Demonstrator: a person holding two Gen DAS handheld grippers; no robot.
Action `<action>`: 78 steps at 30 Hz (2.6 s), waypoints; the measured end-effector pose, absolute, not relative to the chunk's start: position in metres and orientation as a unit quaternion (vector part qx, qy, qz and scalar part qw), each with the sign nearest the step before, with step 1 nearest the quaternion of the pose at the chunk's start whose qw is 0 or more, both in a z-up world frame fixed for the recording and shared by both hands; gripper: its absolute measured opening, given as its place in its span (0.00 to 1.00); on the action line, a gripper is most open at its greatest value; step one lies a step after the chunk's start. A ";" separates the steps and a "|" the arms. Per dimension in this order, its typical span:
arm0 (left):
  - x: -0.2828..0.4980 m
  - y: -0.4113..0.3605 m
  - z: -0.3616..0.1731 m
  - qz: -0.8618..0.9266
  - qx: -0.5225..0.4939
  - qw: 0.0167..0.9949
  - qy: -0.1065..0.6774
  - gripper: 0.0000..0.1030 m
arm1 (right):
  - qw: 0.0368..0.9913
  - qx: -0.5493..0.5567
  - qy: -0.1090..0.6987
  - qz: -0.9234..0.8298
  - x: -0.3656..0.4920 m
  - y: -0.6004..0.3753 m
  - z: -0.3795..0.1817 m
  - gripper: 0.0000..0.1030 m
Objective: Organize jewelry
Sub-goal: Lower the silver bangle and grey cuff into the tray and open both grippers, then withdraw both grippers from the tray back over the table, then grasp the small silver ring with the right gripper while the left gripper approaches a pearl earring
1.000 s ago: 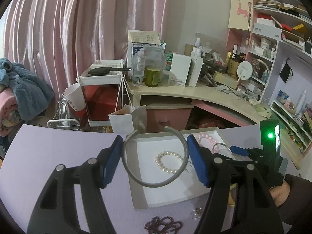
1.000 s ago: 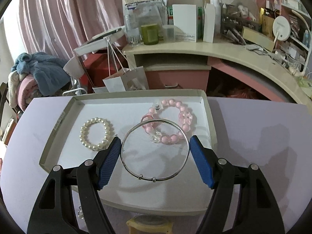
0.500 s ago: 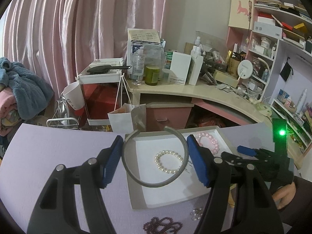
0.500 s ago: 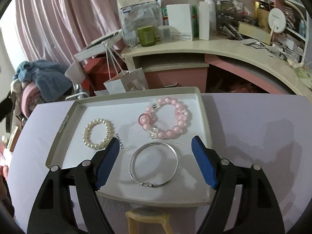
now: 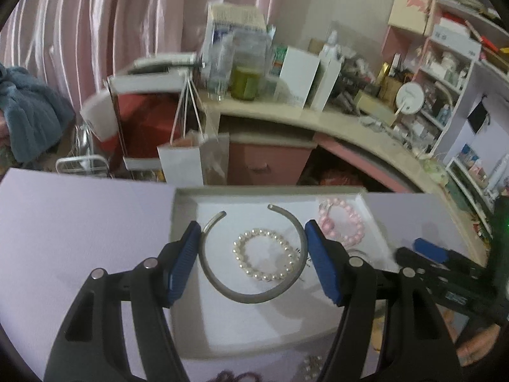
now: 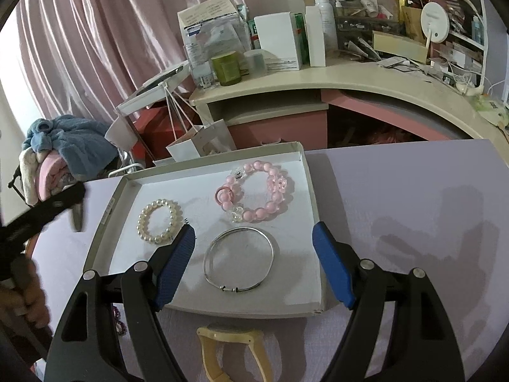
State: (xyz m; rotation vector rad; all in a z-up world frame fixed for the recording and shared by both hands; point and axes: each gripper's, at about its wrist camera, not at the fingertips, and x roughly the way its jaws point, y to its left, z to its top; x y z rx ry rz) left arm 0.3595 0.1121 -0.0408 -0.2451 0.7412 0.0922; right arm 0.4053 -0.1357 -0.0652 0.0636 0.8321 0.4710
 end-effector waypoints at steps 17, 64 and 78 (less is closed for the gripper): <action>0.404 0.109 -0.065 0.049 -0.113 0.911 0.394 0.65 | 0.887 0.057 0.405 0.213 0.405 -0.153 -0.072 0.75; 0.123 0.078 -0.051 0.109 -0.095 0.938 0.314 0.90 | 0.888 -0.021 0.412 0.201 0.236 -0.183 -0.108 0.60; 0.125 0.057 -0.054 0.076 -0.068 0.942 0.319 0.90 | 0.886 -0.065 0.420 0.187 0.247 -0.169 -0.121 0.41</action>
